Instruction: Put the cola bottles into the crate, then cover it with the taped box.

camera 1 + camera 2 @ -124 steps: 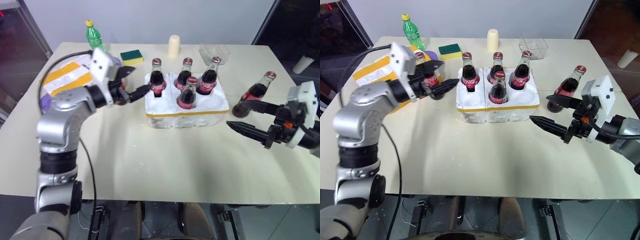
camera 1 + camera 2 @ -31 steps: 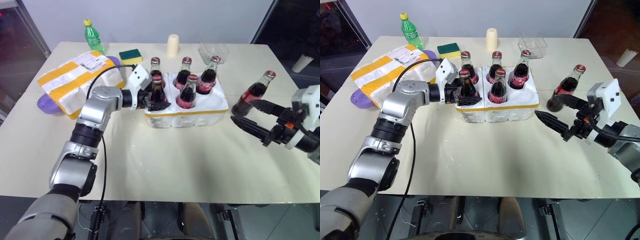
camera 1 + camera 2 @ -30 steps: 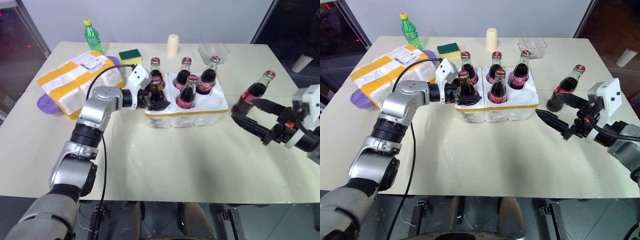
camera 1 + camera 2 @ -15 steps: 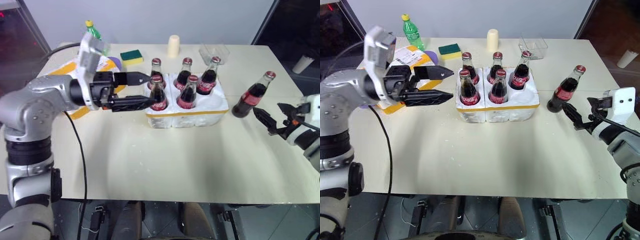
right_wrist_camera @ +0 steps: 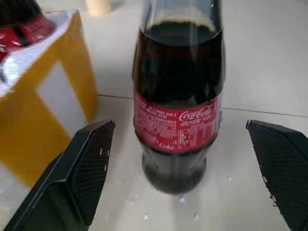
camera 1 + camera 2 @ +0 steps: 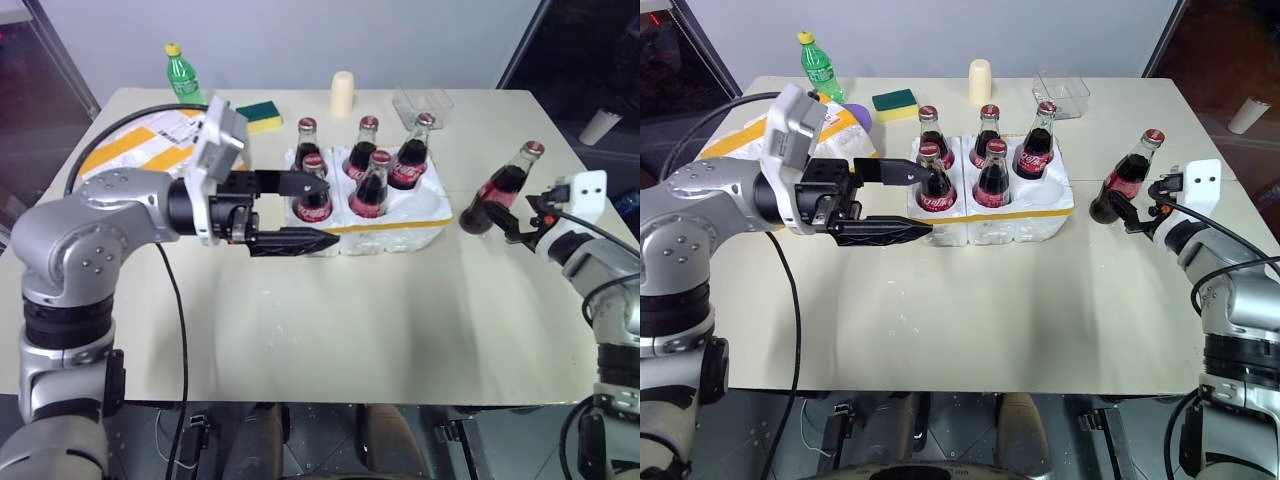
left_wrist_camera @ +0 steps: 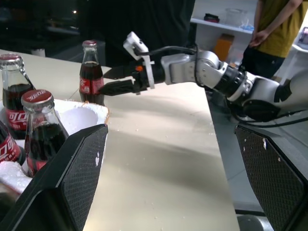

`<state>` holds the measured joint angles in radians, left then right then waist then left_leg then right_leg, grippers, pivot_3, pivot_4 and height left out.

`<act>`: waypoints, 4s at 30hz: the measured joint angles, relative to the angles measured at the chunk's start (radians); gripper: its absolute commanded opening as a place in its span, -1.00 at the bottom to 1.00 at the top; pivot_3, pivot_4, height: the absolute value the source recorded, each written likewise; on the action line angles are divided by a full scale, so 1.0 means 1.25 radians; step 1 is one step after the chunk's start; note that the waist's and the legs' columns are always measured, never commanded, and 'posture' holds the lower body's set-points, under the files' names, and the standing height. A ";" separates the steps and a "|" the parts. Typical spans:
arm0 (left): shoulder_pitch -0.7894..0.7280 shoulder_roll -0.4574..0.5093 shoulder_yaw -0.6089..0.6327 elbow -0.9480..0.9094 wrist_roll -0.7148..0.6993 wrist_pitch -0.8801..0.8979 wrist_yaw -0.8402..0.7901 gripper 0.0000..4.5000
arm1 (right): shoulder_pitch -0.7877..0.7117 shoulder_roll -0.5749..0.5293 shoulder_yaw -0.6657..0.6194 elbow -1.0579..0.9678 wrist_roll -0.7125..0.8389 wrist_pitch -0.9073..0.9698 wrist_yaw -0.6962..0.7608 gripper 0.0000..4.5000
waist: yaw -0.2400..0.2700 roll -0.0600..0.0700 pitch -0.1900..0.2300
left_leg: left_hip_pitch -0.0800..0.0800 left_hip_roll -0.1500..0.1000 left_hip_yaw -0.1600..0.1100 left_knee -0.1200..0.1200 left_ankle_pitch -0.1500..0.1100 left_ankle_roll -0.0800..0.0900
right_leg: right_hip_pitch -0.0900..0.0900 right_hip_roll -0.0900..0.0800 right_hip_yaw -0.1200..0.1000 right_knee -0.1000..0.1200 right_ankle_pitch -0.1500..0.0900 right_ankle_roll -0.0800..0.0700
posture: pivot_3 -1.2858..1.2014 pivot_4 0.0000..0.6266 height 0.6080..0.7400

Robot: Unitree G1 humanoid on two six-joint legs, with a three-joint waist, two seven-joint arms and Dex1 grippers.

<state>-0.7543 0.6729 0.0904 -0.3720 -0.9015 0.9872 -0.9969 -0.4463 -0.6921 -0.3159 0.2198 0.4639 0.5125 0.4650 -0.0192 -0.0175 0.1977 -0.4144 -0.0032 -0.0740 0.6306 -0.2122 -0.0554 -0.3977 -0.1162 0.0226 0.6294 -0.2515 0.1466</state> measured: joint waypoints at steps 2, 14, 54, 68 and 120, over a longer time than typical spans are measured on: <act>0.000 0.001 0.000 0.000 0.001 -0.007 0.003 0.95 | -0.022 0.006 0.006 0.036 -0.010 -0.014 0.013 1.00 | 0.000 0.000 0.000 | 0.000 0.000 0.000 0.000 0.000 0.000 | 0.000 0.000 0.000 0.000 0.000 0.000 | 0.03 -0.52 0.98; 0.000 0.001 -0.022 0.013 0.017 -0.032 0.019 1.00 | -0.099 0.030 0.018 0.171 -0.054 -0.095 0.050 0.21 | 0.000 0.000 0.000 | 0.000 0.000 0.000 0.000 0.000 0.000 | 0.000 0.000 0.000 0.000 0.000 0.001 | 0.03 -0.52 0.98; 0.066 0.035 0.002 0.062 0.080 -0.118 0.068 1.00 | -0.136 -0.060 0.201 -0.255 0.026 0.158 0.214 0.21 | 0.000 0.009 0.006 | -0.008 0.000 0.001 -0.001 0.000 0.000 | -0.009 0.000 0.001 0.001 0.000 0.001 | 0.03 -0.52 0.98; 0.146 0.077 0.000 0.057 0.202 -0.209 0.085 1.00 | -0.192 -0.006 0.206 -0.150 -0.018 0.211 0.198 0.99 | 0.001 0.008 0.006 | -0.008 0.000 0.001 0.000 0.000 0.000 | -0.009 0.000 0.001 0.001 0.001 0.001 | 0.03 -0.52 0.98; -0.059 0.145 -0.224 1.248 1.115 -1.007 0.751 -0.82 | 0.174 -0.282 -0.314 -0.545 0.400 0.423 0.341 1.00 | 0.006 0.006 0.004 | -0.006 0.000 0.001 0.000 0.000 0.000 | -0.008 0.000 0.000 0.002 0.001 0.001 | 0.03 -0.52 0.98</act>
<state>-0.8286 0.8546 -0.1892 1.1882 0.4926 -0.2718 -0.0585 -0.2294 -1.0444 -0.7088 -0.4612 0.9637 1.0413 0.8910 -0.0116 -0.0104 0.2027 -0.4225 -0.0032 -0.0723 0.6311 -0.2123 -0.0556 -0.4073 -0.1168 0.0229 0.6322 -0.2504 0.1483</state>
